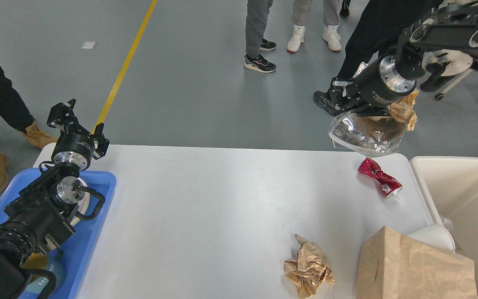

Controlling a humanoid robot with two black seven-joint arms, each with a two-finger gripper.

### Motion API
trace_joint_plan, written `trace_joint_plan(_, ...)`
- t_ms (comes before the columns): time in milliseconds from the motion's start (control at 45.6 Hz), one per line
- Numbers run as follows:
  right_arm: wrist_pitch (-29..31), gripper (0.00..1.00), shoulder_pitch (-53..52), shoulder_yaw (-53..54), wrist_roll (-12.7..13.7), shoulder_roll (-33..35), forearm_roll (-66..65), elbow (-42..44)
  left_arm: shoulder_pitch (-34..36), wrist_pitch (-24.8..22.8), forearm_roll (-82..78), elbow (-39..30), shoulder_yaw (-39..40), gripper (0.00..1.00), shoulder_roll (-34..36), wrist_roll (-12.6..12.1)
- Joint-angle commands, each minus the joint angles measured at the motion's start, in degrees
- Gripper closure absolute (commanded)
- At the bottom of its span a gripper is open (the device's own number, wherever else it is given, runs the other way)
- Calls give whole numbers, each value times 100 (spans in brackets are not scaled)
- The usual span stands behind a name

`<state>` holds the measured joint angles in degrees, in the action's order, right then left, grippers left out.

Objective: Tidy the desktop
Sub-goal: 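Lift the plastic bag with the right gripper and drop it into the bin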

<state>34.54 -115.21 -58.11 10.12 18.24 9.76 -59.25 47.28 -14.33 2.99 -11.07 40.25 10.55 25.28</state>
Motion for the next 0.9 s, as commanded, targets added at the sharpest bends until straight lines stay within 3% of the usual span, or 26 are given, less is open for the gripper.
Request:
trace_joint_plan(0, 132, 100, -248, -174, -1, 57, -9, 10, 0, 0, 0, 0, 0, 4, 0, 3)
trace_joint_plan(153, -61, 100, -12, -455, -1, 293, -35, 133, 0, 0, 0, 0, 0, 4, 0, 3)
trace_joint_plan(504, -1326, 100, 2229, -394, -1, 1559, -44, 1170, 0, 0, 0, 0, 0, 4, 0, 3)
trace_joint_plan(724, -2302, 100, 3442, -218, -1, 1841, -53, 1627, 0, 0, 0, 0, 0, 4, 0, -5)
trace_joint_plan(833, -2505, 100, 4049, -86, -1, 1841, -53, 2040, 0, 0, 0, 0, 0, 4, 0, 3)
trace_joint_plan(877, -2522, 72, 4268, -34, -10, 1815, -53, 2250, 0, 0, 0, 0, 0, 4, 0, -5)
